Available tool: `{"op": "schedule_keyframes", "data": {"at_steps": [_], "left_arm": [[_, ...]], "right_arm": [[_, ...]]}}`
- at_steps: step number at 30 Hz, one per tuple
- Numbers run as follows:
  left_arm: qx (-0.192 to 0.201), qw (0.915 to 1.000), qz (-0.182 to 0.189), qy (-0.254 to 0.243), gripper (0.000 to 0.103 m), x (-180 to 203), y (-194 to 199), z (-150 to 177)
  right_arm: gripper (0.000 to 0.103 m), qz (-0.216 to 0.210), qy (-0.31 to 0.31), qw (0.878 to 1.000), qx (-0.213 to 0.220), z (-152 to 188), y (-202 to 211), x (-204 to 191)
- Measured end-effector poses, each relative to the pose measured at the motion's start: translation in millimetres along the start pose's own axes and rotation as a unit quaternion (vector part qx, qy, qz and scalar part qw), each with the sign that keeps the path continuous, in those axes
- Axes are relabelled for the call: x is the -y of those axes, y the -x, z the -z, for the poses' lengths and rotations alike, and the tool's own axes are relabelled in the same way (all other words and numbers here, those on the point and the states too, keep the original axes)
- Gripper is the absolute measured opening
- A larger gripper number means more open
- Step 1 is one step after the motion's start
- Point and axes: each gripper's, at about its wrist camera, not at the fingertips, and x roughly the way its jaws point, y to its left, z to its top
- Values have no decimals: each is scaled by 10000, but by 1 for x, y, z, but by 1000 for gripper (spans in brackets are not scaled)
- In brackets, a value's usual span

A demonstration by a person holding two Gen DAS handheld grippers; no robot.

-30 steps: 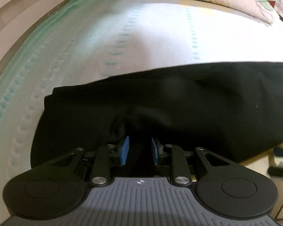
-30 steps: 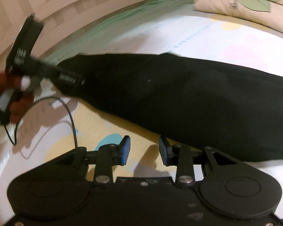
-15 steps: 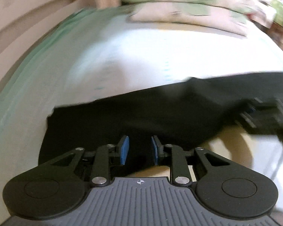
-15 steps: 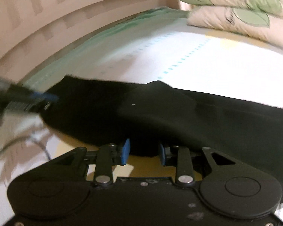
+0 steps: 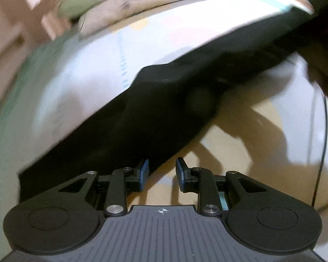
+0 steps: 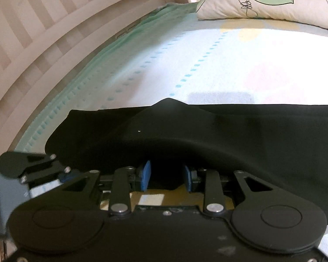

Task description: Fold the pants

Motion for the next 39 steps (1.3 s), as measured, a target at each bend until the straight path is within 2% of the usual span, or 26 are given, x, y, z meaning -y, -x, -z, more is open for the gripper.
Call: {"op": "schedule_keyframes", "data": {"at_steps": [3, 5, 8, 13, 17, 24, 26, 27, 28, 32, 35, 38, 39], "left_arm": [[-134, 9936, 461, 1019, 26, -39, -6, -6], [-235, 9876, 697, 1390, 25, -57, -11, -7], [-293, 9808, 951, 1678, 25, -74, -12, -7], [-303, 9799, 997, 1702, 25, -80, -9, -4], [-262, 9820, 963, 1606, 25, -76, -5, -8], [-227, 9802, 979, 1706, 25, -81, -1, -10], [-239, 9816, 936, 1649, 25, -77, -2, -10], [-240, 9819, 933, 1629, 25, -76, -2, -9], [-233, 9822, 933, 1615, 25, -76, -1, -9], [-183, 9821, 1001, 1586, 25, -76, 2, -6], [-84, 9834, 998, 1510, 26, -76, 10, -5], [54, 9879, 722, 1369, 31, -77, 21, -2], [82, 9886, 672, 1348, 33, -79, 24, -1]], "right_arm": [[35, -34, 144, 9999, -4, 1, 0, -3], [36, -49, 325, 9995, -4, 7, 3, -5], [38, -43, 673, 9977, -7, 23, 9, -12], [42, 195, 1257, 9918, -86, 45, 1, -19], [43, 288, 1560, 9873, 62, 51, -12, -24], [48, 484, 1910, 9793, 465, 51, -30, -42], [41, 539, 1798, 9807, 538, 48, -32, -42], [22, 500, 1660, 9834, 539, 45, -31, -40], [16, 384, 1485, 9869, 502, 41, -29, -36], [12, 65, 1225, 9914, 453, 28, -6, -33], [12, -306, 1030, 9939, 247, 19, 17, -34], [11, -758, 470, 9960, -99, 0, 40, -27], [5, -918, 308, 9951, -221, -5, 46, -24]]}}
